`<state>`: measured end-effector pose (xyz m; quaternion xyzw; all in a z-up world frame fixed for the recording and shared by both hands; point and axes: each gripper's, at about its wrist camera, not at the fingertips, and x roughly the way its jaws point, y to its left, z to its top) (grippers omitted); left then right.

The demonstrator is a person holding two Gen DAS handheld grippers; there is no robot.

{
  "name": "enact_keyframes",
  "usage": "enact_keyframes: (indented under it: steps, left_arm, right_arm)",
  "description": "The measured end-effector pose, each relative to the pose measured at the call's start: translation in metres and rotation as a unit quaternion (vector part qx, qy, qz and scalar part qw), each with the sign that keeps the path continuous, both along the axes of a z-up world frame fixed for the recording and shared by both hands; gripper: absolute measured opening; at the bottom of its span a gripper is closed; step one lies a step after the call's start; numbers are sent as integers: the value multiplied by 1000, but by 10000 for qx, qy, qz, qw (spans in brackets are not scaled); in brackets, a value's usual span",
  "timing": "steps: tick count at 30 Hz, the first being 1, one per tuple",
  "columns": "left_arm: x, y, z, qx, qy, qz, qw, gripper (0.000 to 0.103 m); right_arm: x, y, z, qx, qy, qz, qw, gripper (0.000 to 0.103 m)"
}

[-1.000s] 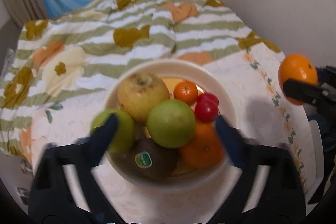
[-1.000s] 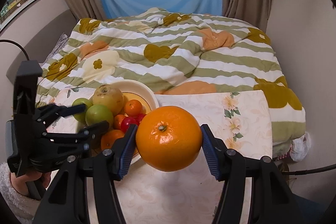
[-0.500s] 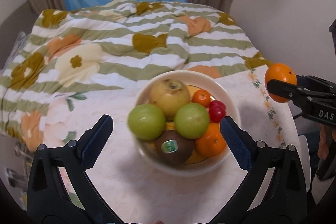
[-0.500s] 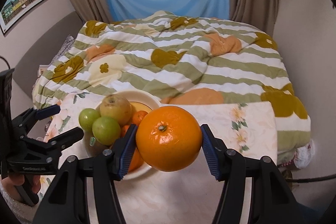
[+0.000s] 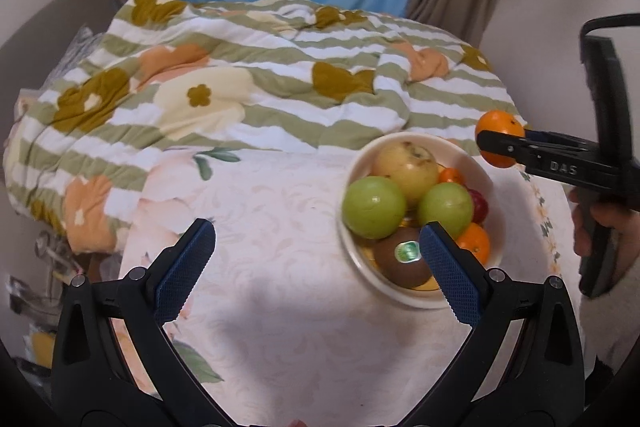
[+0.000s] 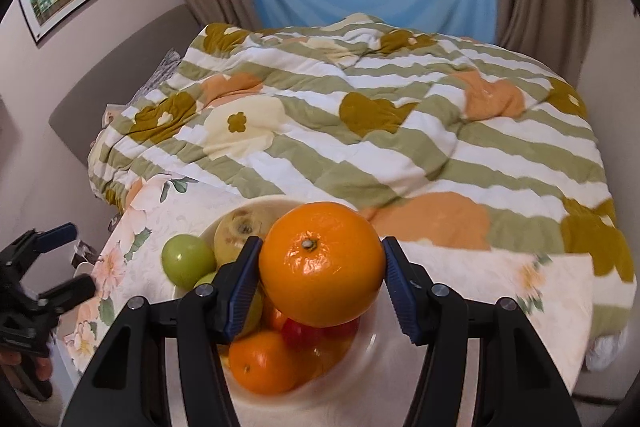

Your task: Organize fruits

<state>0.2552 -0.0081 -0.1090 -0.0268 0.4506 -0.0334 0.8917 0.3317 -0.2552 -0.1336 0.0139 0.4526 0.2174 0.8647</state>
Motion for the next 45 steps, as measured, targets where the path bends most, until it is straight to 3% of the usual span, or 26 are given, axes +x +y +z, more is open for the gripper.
enact_keyframes:
  steps: [9, 19, 21, 23, 26, 29, 36, 45]
  left_arm:
    - [13, 16, -31, -11, 280, 10, 9996, 103]
    - [27, 22, -43, -95, 322, -219, 9992, 103]
    - [28, 22, -44, -104, 314, -241, 9992, 103]
    - [28, 21, -44, -126, 293, -251, 9992, 103]
    - [26, 21, -42, -135, 275, -278, 9991, 103]
    - [24, 20, -40, -98, 262, -289, 9992, 103]
    - [9, 18, -16, -45, 86, -261, 9996, 103]
    - [-43, 10, 49, 186, -415, -206, 9988, 103]
  right_arm:
    - [25, 10, -26, 74, 48, 36, 10000, 56]
    - [33, 9, -35, 283, 109, -148, 9994, 57]
    - [31, 9, -32, 323, 61, -172, 9993, 66]
    - [30, 10, -29, 370, 12, -174, 9992, 84]
    - [27, 9, -26, 376, -42, -216, 9991, 100]
    - [24, 10, -24, 258, -85, -265, 9993, 102]
    - [-4, 12, 14, 45, -449, -343, 9984, 102]
    - [-84, 7, 86, -296, -817, -737, 9935, 102]
